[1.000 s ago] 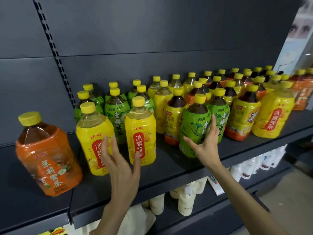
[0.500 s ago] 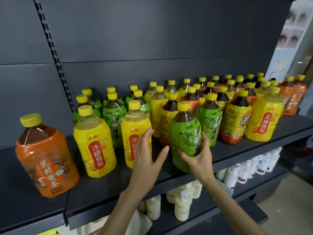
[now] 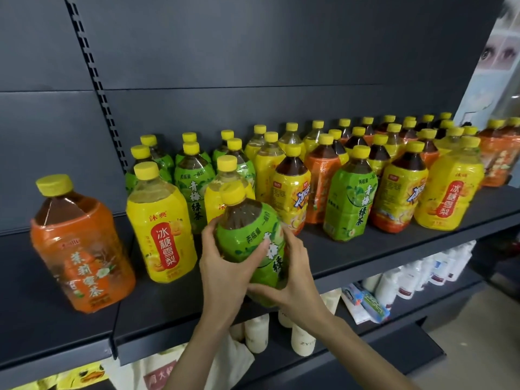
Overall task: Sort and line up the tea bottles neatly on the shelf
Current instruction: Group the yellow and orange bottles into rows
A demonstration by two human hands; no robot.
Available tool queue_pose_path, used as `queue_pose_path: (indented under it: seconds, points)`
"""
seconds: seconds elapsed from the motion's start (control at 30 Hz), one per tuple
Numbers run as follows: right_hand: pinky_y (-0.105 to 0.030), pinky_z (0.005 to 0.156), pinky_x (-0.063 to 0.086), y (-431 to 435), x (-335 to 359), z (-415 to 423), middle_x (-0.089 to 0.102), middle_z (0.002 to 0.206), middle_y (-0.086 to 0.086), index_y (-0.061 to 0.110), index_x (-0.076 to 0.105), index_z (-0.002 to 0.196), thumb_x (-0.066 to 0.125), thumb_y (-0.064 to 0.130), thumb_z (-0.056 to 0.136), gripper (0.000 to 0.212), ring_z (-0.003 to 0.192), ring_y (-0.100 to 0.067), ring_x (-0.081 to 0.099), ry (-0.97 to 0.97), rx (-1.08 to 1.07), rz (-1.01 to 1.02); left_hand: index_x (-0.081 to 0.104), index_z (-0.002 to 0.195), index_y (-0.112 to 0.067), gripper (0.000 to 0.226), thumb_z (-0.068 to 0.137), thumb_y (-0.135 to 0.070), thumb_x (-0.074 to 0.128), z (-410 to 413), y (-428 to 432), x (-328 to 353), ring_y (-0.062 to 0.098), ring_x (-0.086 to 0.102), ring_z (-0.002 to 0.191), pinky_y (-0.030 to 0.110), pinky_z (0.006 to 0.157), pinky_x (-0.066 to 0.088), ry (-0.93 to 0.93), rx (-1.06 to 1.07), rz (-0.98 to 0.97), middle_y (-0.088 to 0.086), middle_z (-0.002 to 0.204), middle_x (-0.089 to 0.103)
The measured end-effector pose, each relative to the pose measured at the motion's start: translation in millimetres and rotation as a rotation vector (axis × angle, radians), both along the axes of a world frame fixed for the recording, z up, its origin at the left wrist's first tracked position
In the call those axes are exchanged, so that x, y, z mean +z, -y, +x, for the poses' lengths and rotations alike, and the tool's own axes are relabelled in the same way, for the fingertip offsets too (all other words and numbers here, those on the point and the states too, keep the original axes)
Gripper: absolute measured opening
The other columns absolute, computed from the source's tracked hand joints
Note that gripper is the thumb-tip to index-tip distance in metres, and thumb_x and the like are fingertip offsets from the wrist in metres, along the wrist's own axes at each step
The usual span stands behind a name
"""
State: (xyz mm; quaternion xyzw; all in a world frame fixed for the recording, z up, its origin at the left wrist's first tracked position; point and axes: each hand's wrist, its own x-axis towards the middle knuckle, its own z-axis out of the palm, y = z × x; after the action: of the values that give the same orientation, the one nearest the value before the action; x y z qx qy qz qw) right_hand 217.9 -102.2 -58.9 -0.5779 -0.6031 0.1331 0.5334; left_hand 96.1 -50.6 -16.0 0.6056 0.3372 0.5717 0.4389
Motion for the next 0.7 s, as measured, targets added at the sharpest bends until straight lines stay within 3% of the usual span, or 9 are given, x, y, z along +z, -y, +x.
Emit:
queue_pose_path:
  seconds: [0.07,0.13,0.23,0.3,0.4,0.5,0.6,0.7]
  points:
    - [-0.015,0.107,0.021,-1.3,4.2,15.8,0.018,0.144,0.030,0.058,0.014,0.139,0.058,0.071,0.075,0.079,0.136,0.004,0.016,0.118,0.063,-0.023,0.045,0.123,-0.030,0.080,0.051,-0.040,0.079,-9.8,-2.9,1.5,0.001,0.057,0.106,0.028,0.087,0.053,0.039,0.005,-0.022,-0.010,0.117,0.057]
    - [-0.022,0.110,0.017,-6.9,10.9,43.3,0.016,0.148,0.023,0.051,0.024,0.140,0.045,0.075,0.079,0.069,0.139,0.000,0.013,0.153,-0.092,0.068,0.047,0.119,-0.034,0.074,0.053,-0.036,0.081,-20.1,-6.1,5.7,0.006,0.058,0.106,0.031,0.086,0.053,0.062,0.011,-0.025,-0.007,0.118,0.058]
    - [-0.037,0.113,0.016,-24.2,27.5,99.6,0.012,0.153,0.001,0.033,0.019,0.147,0.056,0.068,0.076,0.088,0.140,-0.012,0.012,-0.013,-0.500,0.162,0.050,0.117,-0.036,0.073,0.054,-0.045,0.087,-35.0,-11.6,13.1,0.007,0.060,0.105,0.026,0.080,0.054,0.091,0.033,0.020,-0.009,0.116,0.060]
    - [-0.042,0.114,0.014,-37.9,35.3,134.9,0.004,0.155,-0.013,0.025,0.007,0.150,0.069,0.058,0.074,0.103,0.143,-0.026,0.009,-0.098,-0.637,0.127,0.051,0.118,-0.038,0.074,0.050,-0.048,0.080,-42.0,-14.5,15.6,0.009,0.061,0.106,0.026,0.078,0.055,0.103,0.039,0.038,-0.007,0.117,0.061]
    - [-0.048,0.117,0.017,-53.6,33.5,168.5,0.009,0.154,-0.016,0.019,-0.004,0.151,0.078,0.046,0.067,0.120,0.142,-0.031,0.013,-0.184,-0.586,0.041,0.052,0.117,-0.039,0.071,0.052,-0.045,0.079,-49.5,-18.3,15.3,0.011,0.062,0.106,0.025,0.077,0.056,0.126,0.044,0.057,-0.005,0.117,0.062]
    - [-0.051,0.113,0.028,-53.6,27.4,180.5,0.021,0.150,-0.012,0.023,-0.007,0.150,0.081,0.058,0.057,0.133,0.139,-0.028,0.024,-0.217,-0.535,-0.007,0.053,0.117,-0.038,0.070,0.053,-0.043,0.080,-58.2,-20.2,10.0,0.012,0.062,0.107,0.027,0.078,0.056,0.134,0.070,0.056,-0.004,0.117,0.063]
    - [-0.051,0.110,0.033,-47.1,23.6,177.9,0.028,0.146,-0.009,0.031,-0.004,0.148,0.074,0.062,0.053,0.127,0.136,-0.026,0.031,-0.149,-0.551,0.001,0.053,0.113,-0.044,0.068,0.055,-0.035,0.088,-67.0,-20.5,5.7,0.009,0.062,0.106,0.022,0.076,0.055,0.138,0.095,0.051,-0.007,0.116,0.062]
    - [-0.052,0.105,0.038,-38.4,20.8,162.0,0.034,0.145,-0.007,0.036,0.002,0.146,0.072,0.062,0.056,0.117,0.131,-0.025,0.039,-0.104,-0.545,0.028,0.053,0.111,-0.044,0.063,0.057,-0.025,0.079,-74.1,-22.3,4.0,0.006,0.061,0.104,0.024,0.077,0.056,0.161,0.126,0.028,-0.011,0.112,0.063]
